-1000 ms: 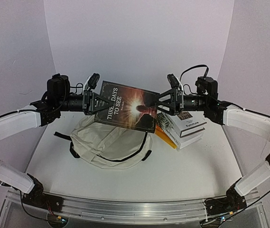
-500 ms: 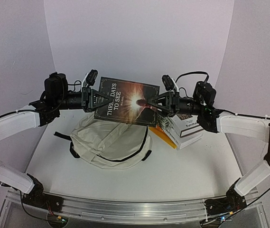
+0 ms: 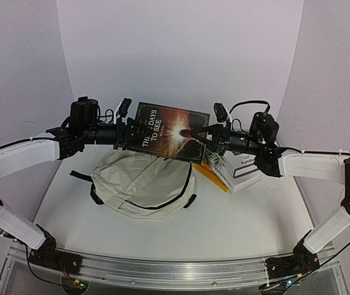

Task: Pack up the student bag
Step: Pick up the book from the center of the board, then place the book in the student bag.

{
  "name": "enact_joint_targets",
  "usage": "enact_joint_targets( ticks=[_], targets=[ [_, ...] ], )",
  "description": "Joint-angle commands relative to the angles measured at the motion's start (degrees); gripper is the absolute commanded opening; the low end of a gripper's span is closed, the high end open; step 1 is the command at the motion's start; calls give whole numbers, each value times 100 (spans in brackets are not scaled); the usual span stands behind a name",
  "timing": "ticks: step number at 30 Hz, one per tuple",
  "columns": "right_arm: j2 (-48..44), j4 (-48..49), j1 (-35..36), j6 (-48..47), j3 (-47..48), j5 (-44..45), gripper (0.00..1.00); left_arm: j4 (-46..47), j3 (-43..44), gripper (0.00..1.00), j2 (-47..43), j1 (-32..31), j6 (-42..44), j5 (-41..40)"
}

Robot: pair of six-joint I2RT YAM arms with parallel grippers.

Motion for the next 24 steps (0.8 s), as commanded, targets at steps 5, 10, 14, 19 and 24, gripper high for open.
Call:
enact_joint_targets(
  ticks=[5, 10, 14, 19, 24],
  targets=[
    [-1148, -3108, -365, -1885, 562, 3477, 0, -2184, 911, 87, 795, -690, 964, -2482],
    [-1802, -3917, -366, -2252, 593, 4830, 0, -2524, 1424, 94, 1517, -1269, 1038, -3176],
    [-2151, -4178, -369, -2364, 456, 5407, 0, -2786, 2161, 99, 2286, -1796, 1065, -3530],
    [-2312, -4267, -363, -2349, 338, 5496, 0, -3540, 3229, 100, 3278, -2244, 1252, -4244],
    [-2328, -4268, -363, -2347, 284, 5490, 0, -4489, 4186, 100, 4092, -2499, 1487, -5131]
  ],
)
